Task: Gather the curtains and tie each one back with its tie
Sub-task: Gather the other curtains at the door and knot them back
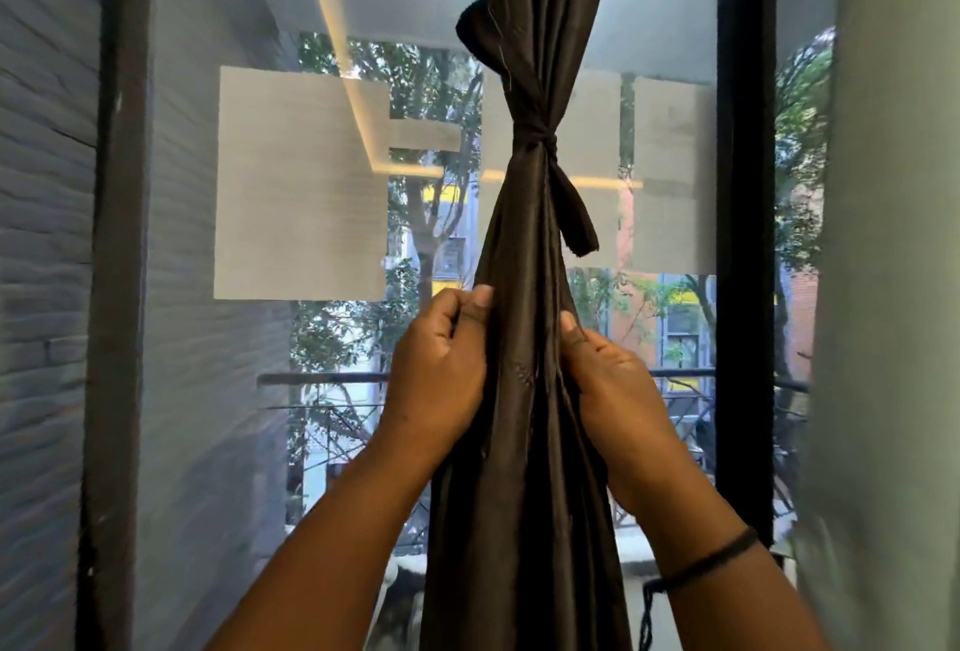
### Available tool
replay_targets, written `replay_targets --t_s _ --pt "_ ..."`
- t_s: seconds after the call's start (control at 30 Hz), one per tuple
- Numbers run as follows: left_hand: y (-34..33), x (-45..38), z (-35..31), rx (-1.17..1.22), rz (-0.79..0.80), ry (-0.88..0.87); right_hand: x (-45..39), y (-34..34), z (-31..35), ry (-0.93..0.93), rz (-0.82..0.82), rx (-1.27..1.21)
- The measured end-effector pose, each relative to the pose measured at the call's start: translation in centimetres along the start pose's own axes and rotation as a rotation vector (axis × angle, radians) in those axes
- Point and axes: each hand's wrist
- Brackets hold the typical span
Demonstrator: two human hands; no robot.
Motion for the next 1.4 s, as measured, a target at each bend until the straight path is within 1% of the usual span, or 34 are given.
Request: replay_targets --t_s 0.07,0.1,0.13,0.17,0.23,0.3,0.33,0.4,0.43,0.47,0.5,0.53,0.6,0.63,0.7,0.77,0.87,0.93,1.0,1.07,1.13,1.2,1.3,1.37,1.4 --pt "0.9 0.1 -0.1 -0.163 -0.077 -0.066 0.2 0.7 0.6 0.092 -0.165 0.210" --pt "1.4 0.1 -0.5 -0.271 -0.134 -0.106 0.3 1.3 1.2 0.132 -0.250 0.268" --pt "2.0 0.0 -0.8 -0.380 -0.193 -0.132 0.4 2.1 1.7 0.163 -0.317 0.254" --pt "2.6 -0.2 -1.1 -0.468 -0.245 -0.130 0.3 3.3 2.3 0.186 -0.354 0.189" --pt "3.8 -0.9 -1.4 -0.508 -0.280 -0.041 -0.3 6.1 3.4 0.196 -0.377 0.048" --pt "3.8 -1.2 -1.8 -0.383 -0.229 0.060 -1.3 7.8 3.8 0.139 -0.293 0.036" --pt "3.1 -1.0 -2.4 -0.274 -0.194 0.105 -1.8 7.9 3.7 0.089 -0.194 0.044" --pt "0.9 -0.2 -3.9 -0.009 -0.127 0.222 -2.1 6.6 2.8 -0.048 0.087 0.028" --pt "-0.4 0.3 -4.7 0.090 -0.105 0.280 -1.7 5.8 2.4 -0.122 0.242 0.014" --pt "-1.6 0.8 -5.4 0.131 -0.096 0.314 -1.1 5.2 2.1 -0.183 0.373 -0.024" --pt "-2.8 1.2 -6.0 0.086 -0.110 0.299 -0.5 5.0 2.0 -0.217 0.465 -0.086" --pt "-3.5 1.4 -6.5 -0.078 -0.137 0.231 0.1 5.2 2.0 -0.236 0.510 -0.151" --pt "-4.1 2.0 -7.1 -0.526 -0.223 0.022 0.3 6.0 2.0 -0.219 0.501 -0.221" --pt "-4.4 2.4 -7.5 -0.704 -0.245 -0.061 0.5 6.7 2.1 -0.197 0.491 -0.220" --pt "-5.0 3.2 -8.3 -0.914 -0.251 -0.130 0.4 8.0 2.1 -0.121 0.477 -0.166" --pt "-4.9 3.5 -8.4 -1.011 -0.241 -0.140 0.6 9.0 2.4 -0.077 0.479 -0.089" --pt "-4.2 3.4 -8.4 -1.042 -0.262 -0.146 0.7 10.4 2.8 -0.081 0.530 -0.058" --pt "-4.0 3.6 -8.7 -1.057 -0.279 -0.192 0.8 10.7 2.7 -0.102 0.579 -0.075" --pt "-3.7 3.6 -8.9 -1.027 -0.322 -0.214 0.7 10.8 2.3 -0.142 0.612 -0.205" --pt "-3.0 3.1 -9.3 -0.905 -0.380 -0.168 0.8 10.9 2.2 -0.219 0.622 -0.382" --pt "-2.4 2.3 -9.6 -0.793 -0.339 -0.045 0.7 11.2 2.3 -0.275 0.667 -0.539" --pt "-1.7 1.5 -9.9 -0.632 -0.258 0.146 0.6 11.2 2.8 -0.316 0.722 -0.665" --pt "-0.2 0.3 -9.5 -0.192 -0.272 0.413 0.0 10.8 3.1 -0.336 0.744 -0.836" --pt "0.1 0.3 -9.1 -0.050 -0.291 0.490 -0.4 10.2 3.0 -0.355 0.781 -0.879" --pt "-0.1 0.5 -9.0 -0.014 -0.262 0.497 -0.3 9.8 3.0 -0.372 0.810 -0.818"
Point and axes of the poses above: each hand's wrist, its own x-axis away from the middle knuckle, its own y-axis out of the back of the hand, z = x × y, and after that the axes turned 10 degrees about -y, right-handed
